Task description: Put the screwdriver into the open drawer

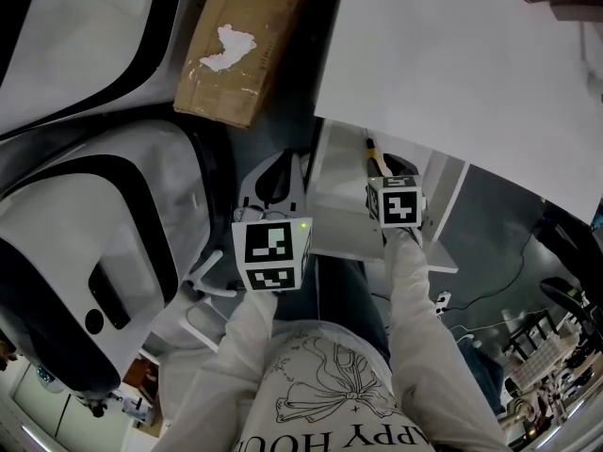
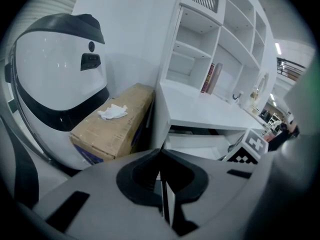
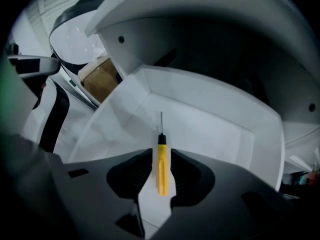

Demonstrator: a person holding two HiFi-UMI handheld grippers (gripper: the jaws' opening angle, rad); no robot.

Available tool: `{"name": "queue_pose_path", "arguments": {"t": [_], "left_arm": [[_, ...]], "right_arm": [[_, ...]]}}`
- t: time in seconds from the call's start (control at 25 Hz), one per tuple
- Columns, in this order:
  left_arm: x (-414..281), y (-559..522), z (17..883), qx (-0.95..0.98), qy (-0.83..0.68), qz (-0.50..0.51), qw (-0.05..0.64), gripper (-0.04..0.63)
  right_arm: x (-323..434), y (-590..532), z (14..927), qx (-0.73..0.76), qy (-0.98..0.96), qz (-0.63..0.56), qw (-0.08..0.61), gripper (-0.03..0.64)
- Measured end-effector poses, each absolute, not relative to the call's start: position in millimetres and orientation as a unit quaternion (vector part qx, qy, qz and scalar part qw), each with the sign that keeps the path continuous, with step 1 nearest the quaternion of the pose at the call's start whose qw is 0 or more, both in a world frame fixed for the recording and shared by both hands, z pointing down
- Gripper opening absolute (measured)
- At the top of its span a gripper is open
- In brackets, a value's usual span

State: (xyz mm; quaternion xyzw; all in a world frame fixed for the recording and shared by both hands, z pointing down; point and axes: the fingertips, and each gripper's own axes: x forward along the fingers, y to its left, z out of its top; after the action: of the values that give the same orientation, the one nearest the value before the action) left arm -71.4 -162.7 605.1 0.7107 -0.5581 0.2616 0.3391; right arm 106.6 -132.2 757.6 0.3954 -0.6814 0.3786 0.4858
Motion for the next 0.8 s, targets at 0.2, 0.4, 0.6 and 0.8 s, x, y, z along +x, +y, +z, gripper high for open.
{"name": "queue_pose_path", "arguments": {"t": [0.2, 0.4, 0.6, 0.8], "left_arm": [[-63.3, -167.3, 575.2, 0.723, -0.563, 0.245, 0.317, 0.006], [-53.4, -172.0, 529.5, 0.738, -0.569, 0.219, 0.288, 0.006], [-45.1, -174.4, 476.9, 0.752, -0.578, 0.19, 0.254, 0.006], [-36.3, -179.1, 419.6, 0.766, -0.586, 0.156, 0.213, 0.006]], "right_arm": [[103.1, -142.6, 698.9, 0.429, -0.702, 0.358, 0.441, 0.087], [106.3, -149.4, 628.2, 0.474, -0.721, 0.328, 0.384, 0.042], [113.9, -156.3, 549.1, 0.515, -0.737, 0.288, 0.329, 0.029], [125.5, -173.4, 475.6, 0.556, -0.749, 0.237, 0.272, 0.018]]}}
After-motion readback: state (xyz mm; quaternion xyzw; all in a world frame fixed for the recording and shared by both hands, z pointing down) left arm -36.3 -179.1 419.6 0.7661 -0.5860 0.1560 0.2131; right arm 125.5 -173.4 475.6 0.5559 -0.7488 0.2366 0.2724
